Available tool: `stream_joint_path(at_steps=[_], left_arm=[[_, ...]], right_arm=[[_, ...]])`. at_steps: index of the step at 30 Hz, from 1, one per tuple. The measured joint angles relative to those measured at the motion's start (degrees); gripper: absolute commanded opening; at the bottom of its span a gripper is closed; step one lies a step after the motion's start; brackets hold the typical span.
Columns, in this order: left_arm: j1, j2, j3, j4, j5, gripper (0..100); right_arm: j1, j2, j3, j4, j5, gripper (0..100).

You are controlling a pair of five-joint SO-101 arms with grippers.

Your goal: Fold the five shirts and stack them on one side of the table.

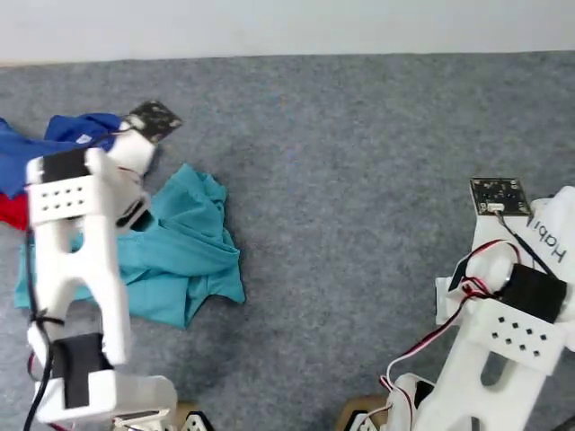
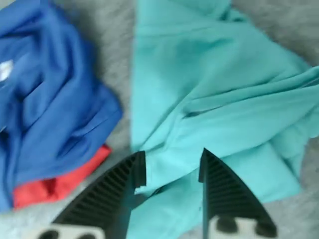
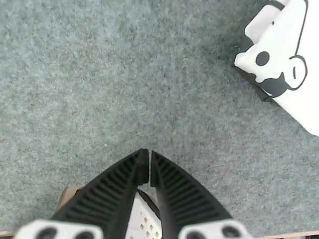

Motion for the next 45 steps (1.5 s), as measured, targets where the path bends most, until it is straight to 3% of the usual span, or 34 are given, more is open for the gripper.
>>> stream_joint_path(at_steps=[7, 16, 28, 36, 41, 45], left_arm=[[1.8, 3.8, 0.0, -0.9, 0.1, 18], [1.1, 4.2, 0.3, -1.3, 0.2, 18], [2.0, 14.9, 0.2, -5.2, -1.5, 18], [2.0, 20.8, -4.0, -5.2, -1.6, 10], [2.3, 21.3, -4.9, -5.2, -1.6, 1], [3.7, 21.3, -5.6, -4.2, -1.6, 0]], right_arm=[[-1.0, 0.0, 0.0, 0.0, 0.0, 0.9], [-14.2, 0.0, 0.0, 0.0, 0.0, 0.9], [-14.8, 0.0, 0.0, 0.0, 0.0, 0.9], [-14.8, 0.0, 0.0, 0.0, 0.0, 0.9], [-14.8, 0.0, 0.0, 0.0, 0.0, 0.9], [-14.8, 0.0, 0.0, 0.0, 0.0, 0.9]])
